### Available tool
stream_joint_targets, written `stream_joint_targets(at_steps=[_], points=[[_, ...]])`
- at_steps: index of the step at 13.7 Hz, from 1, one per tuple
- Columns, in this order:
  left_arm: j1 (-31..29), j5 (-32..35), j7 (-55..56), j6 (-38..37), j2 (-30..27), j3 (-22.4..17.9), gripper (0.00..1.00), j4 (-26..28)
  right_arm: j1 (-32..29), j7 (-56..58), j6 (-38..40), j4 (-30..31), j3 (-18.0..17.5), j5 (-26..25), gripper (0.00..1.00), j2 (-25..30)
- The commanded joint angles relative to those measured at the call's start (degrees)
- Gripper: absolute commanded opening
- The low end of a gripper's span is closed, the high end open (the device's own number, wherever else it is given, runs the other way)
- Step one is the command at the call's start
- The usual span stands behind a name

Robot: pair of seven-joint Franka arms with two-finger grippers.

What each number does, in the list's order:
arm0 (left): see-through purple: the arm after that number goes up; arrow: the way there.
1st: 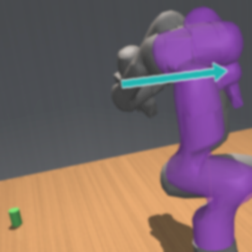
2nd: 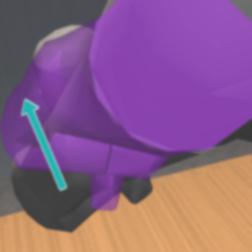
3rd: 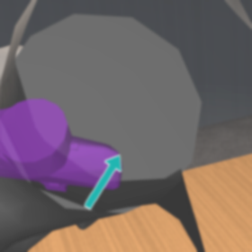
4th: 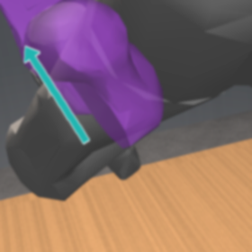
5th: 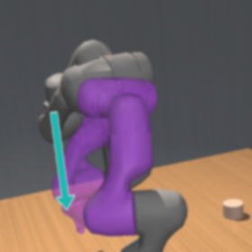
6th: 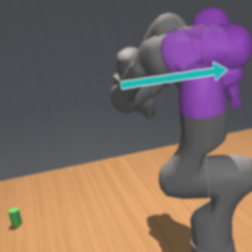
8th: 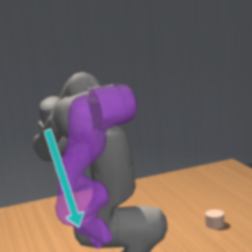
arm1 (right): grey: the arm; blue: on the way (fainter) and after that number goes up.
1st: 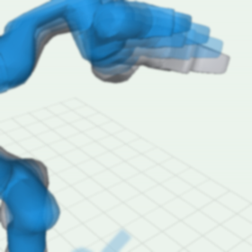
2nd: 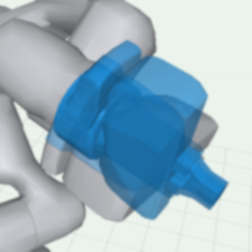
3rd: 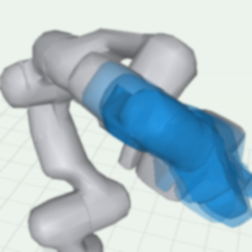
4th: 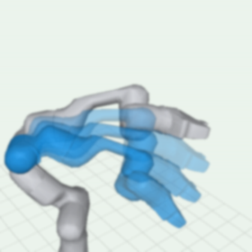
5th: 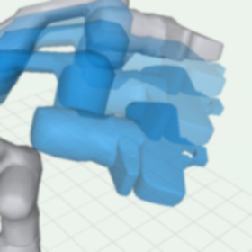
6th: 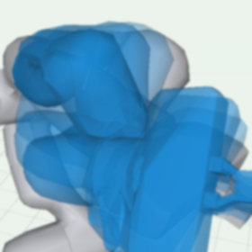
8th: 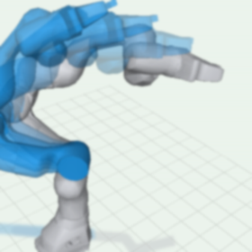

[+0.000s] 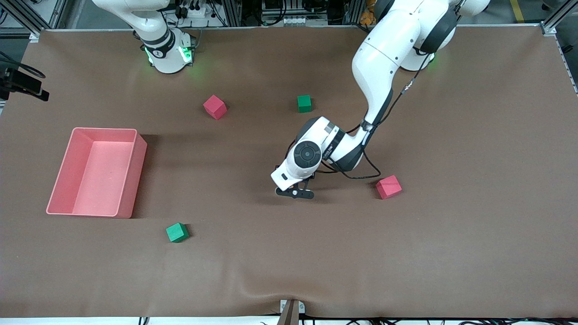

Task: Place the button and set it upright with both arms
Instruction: 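Lower the left gripper onto the button and grasp it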

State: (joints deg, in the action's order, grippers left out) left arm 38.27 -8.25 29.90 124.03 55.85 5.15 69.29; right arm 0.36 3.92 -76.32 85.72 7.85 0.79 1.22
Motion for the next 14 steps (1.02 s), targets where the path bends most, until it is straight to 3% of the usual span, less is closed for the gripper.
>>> stream_joint_targets(at_steps=[1,7,14], points=[[0.6,-0.5,-0.6,0.3,-0.6,-0.7,0.0,-0.6,-0.8,-0.4,0.0,0.7,-0.5,0.0,1.0,0.6],[-0.5,-0.9,-0.1,-0.1,-4.7,-0.6,0.02,-0.6,-0.7,-0.8,-0.6,0.3,-0.6,-0.3,1.0,0.6],[5.5,5.9,17.2,1.8,-8.7,-6.1,0.01,-0.7,-0.7,-0.6,-0.7,0.3,-0.6,-0.1,1.0,0.5]])
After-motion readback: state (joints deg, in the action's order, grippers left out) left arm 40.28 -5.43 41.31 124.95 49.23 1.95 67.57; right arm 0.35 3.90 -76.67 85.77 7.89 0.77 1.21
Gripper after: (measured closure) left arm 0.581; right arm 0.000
